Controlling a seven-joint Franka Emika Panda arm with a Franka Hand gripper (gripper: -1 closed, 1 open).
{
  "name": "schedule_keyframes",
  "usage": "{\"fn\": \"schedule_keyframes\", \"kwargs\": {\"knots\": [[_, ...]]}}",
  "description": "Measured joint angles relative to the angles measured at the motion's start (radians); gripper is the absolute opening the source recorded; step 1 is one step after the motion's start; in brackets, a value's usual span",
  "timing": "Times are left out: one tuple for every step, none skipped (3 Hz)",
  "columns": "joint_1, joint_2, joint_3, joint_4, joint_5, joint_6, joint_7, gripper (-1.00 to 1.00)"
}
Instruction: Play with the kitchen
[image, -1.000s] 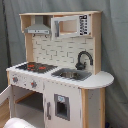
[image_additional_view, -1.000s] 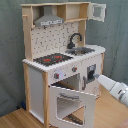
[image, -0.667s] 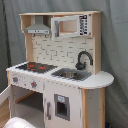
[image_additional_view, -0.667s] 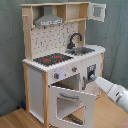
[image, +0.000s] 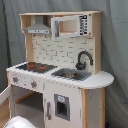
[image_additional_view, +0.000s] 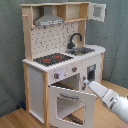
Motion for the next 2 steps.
{"fn": "schedule_keyframes", "kwargs": {"knots": [[-0.056, 0.0, 0.028, 0.066, 0.0, 0.001, 0.103, 1.0], [-0.097, -0.001, 0.06, 0.11, -0.001, 0.0, 0.237, 1.0]]}}
